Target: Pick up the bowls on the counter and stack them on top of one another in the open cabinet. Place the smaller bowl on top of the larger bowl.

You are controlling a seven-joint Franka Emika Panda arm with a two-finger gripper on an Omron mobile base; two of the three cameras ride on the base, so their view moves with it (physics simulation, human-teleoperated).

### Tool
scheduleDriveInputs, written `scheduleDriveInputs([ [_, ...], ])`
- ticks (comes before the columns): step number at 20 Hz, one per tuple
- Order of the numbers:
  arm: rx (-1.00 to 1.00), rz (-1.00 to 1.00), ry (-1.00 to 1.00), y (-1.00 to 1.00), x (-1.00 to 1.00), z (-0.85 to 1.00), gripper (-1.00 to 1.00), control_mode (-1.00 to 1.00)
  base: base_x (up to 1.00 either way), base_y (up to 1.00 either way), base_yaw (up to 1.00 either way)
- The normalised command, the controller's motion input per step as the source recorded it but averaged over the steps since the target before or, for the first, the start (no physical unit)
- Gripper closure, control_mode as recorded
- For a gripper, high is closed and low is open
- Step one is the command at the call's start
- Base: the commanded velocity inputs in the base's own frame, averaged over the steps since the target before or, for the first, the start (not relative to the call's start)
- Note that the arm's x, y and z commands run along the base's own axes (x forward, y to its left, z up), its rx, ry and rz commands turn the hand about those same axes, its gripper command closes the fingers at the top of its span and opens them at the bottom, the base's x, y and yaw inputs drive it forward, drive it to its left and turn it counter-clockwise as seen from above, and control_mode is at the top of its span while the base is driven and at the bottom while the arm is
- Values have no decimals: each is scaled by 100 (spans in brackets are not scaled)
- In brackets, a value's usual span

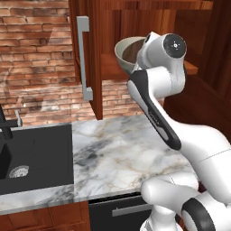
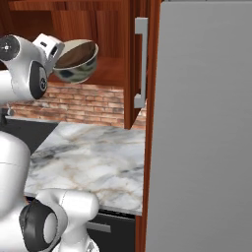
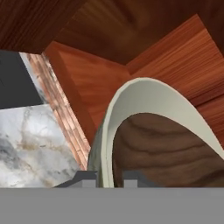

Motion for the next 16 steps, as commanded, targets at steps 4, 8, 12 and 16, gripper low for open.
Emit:
scheduleDriveInputs([
  [4, 0, 1, 0, 7, 39, 0, 100, -100, 0, 0, 0],
  [8, 0, 1, 0, 9, 40, 0, 100, -100, 0, 0, 0],
  [12, 0, 1, 0, 9, 39, 0, 100, -100, 0, 0, 0],
  [16, 0, 1, 0, 9, 39, 0, 100, -100, 0, 0, 0],
])
